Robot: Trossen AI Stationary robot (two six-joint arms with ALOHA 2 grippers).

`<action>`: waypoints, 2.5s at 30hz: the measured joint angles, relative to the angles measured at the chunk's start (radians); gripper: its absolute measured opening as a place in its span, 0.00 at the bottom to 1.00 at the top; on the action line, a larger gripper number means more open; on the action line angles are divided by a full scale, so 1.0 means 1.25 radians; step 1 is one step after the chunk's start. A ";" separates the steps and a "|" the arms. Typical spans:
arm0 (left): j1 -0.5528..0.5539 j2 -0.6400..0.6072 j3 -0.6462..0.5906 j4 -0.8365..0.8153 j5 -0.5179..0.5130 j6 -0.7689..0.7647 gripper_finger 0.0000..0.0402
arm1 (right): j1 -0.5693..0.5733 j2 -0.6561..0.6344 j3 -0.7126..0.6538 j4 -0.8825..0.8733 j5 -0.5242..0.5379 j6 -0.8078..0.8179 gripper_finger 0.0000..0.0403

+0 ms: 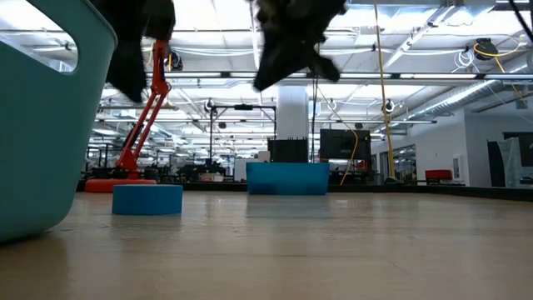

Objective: Pick and place Stapler, Stapler remover, tape
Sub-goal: Put the blue tape into the blue bin

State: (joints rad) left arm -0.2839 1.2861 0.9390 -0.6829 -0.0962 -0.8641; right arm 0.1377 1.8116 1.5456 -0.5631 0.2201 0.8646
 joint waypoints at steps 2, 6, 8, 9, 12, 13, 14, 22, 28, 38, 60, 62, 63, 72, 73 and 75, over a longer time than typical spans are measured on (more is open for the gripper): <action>0.015 0.049 0.000 0.001 0.023 0.035 0.37 | 0.011 -0.059 -0.026 -0.023 0.033 0.016 0.00; 0.036 0.139 0.000 0.008 0.052 0.087 0.37 | 0.044 -0.168 -0.102 -0.012 0.098 0.072 0.00; 0.041 0.174 0.000 0.032 0.060 0.098 0.37 | 0.064 -0.211 -0.156 -0.008 0.121 0.109 0.00; 0.041 0.186 0.000 0.047 0.070 0.104 0.37 | 0.074 -0.232 -0.184 -0.001 0.140 0.133 0.00; 0.046 0.214 0.000 0.107 0.106 0.110 0.37 | 0.105 -0.305 -0.275 0.016 0.191 0.213 0.00; 0.049 0.219 0.000 0.116 0.111 0.113 0.37 | 0.115 -0.326 -0.307 0.037 0.205 0.238 0.00; 0.052 0.229 0.000 0.125 0.118 0.115 0.37 | 0.125 -0.343 -0.340 0.058 0.218 0.260 0.00; 0.056 0.298 0.004 0.129 0.152 0.147 0.37 | 0.176 -0.399 -0.494 0.193 0.265 0.325 0.00; 0.064 0.314 0.005 0.124 0.144 0.164 0.37 | 0.177 -0.399 -0.498 0.234 0.283 0.293 0.00; 0.099 0.347 0.001 0.082 0.105 0.198 0.37 | 0.176 -0.399 -0.498 0.301 0.304 0.241 0.00; 0.215 0.130 0.000 0.291 0.065 0.141 0.09 | 0.136 -0.399 -0.498 0.546 0.302 0.146 0.00; 0.245 0.104 0.000 0.336 0.061 0.123 0.09 | 0.127 -0.399 -0.498 0.605 0.286 0.122 0.00; 0.258 0.095 0.000 0.367 0.061 0.117 0.09 | 0.123 -0.399 -0.498 0.641 0.284 0.104 0.00; 0.360 0.056 0.000 0.445 0.106 0.061 0.09 | -0.012 -0.435 -0.495 0.642 0.104 0.059 0.00; 0.373 0.056 0.000 0.471 0.120 0.053 0.09 | -0.043 -0.434 -0.496 0.618 0.044 0.068 0.00; 0.393 0.060 0.000 0.545 0.133 0.041 0.09 | -0.105 -0.431 -0.497 0.588 -0.081 0.069 0.00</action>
State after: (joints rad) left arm 0.2077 1.3617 0.9389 -0.0012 0.0698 -0.8128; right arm 0.0071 1.2730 0.9243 0.1713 0.1186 0.9505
